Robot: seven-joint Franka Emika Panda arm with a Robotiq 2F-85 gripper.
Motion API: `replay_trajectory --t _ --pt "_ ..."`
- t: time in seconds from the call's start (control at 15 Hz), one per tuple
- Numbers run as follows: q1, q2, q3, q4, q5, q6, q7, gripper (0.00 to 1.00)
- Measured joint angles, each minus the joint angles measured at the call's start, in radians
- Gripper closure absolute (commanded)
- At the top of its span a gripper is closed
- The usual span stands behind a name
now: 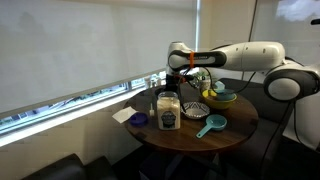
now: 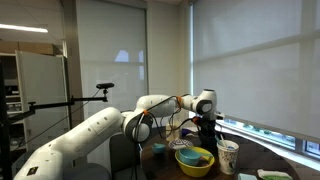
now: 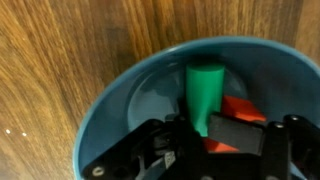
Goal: Remove the block from the grey bowl and put it on the front right side of the table
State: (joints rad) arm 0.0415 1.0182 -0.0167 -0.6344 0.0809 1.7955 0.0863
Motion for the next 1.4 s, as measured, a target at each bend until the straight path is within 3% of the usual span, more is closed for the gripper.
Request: replay_trajectory --t 0.6,0.67,0.8,1.4 --pt "-0.001 -0.042 -0.006 0.084 0.000 -0.033 0.011 1.00" --pt "-0.001 -0.050 -0.006 0.091 0.000 -0.038 0.010 0.73" --pt "-0.002 -0.057 0.001 0.091 0.006 -0.039 0.006 0.68" --pt "0.016 -0.002 0.005 0.090 0.006 -0.038 0.006 0.05"
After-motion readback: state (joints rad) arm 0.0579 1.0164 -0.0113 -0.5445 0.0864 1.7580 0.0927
